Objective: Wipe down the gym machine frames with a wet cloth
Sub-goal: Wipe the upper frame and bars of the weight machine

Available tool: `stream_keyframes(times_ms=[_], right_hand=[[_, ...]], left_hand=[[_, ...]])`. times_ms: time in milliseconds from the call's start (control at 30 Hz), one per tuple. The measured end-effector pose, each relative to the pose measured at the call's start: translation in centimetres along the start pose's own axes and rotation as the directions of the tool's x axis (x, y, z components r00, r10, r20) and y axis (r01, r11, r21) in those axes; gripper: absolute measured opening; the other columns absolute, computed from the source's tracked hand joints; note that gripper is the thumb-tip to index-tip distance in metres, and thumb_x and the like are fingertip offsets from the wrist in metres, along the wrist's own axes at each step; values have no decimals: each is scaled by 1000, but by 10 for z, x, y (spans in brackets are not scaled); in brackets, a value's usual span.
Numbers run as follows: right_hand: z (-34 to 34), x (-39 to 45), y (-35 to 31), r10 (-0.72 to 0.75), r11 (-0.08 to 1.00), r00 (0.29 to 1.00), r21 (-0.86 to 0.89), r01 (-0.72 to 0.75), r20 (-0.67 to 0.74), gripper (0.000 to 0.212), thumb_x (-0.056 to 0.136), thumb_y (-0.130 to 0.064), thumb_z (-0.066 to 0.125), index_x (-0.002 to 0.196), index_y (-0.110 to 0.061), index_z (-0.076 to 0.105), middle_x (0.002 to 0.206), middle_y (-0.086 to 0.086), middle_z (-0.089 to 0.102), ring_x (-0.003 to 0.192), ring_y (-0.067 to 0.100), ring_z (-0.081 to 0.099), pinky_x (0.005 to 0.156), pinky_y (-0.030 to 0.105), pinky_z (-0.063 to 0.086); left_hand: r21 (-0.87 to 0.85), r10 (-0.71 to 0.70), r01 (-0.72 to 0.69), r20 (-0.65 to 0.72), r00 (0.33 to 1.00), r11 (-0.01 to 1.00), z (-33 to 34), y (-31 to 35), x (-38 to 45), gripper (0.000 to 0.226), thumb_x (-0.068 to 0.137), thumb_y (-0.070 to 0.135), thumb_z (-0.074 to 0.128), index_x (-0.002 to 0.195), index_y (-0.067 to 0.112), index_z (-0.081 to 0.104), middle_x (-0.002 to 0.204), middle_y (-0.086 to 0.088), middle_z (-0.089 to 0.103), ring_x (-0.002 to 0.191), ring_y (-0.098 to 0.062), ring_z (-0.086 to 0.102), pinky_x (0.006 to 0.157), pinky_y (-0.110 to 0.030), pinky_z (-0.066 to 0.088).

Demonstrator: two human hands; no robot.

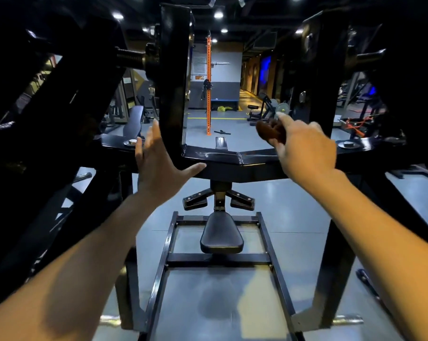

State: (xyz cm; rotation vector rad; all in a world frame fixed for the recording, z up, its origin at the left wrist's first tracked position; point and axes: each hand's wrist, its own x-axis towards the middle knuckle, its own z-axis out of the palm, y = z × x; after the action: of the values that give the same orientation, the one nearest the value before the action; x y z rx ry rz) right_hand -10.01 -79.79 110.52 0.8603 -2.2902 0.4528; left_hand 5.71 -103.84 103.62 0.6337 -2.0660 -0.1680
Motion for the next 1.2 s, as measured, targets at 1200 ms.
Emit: stream_keyframes(times_ms=[1200], right_hand=[[36,10,-56,256,951,913,89,-297,318,34,105,-48,48,126,-35,71,108,5,64,129,33,44,77,41,51]], left_hand=[[84,0,8,-95,995,996,30,-17,-6,139,69,96,50,161,3,5,136,-15,50,122,-35,42,114,-49,28]])
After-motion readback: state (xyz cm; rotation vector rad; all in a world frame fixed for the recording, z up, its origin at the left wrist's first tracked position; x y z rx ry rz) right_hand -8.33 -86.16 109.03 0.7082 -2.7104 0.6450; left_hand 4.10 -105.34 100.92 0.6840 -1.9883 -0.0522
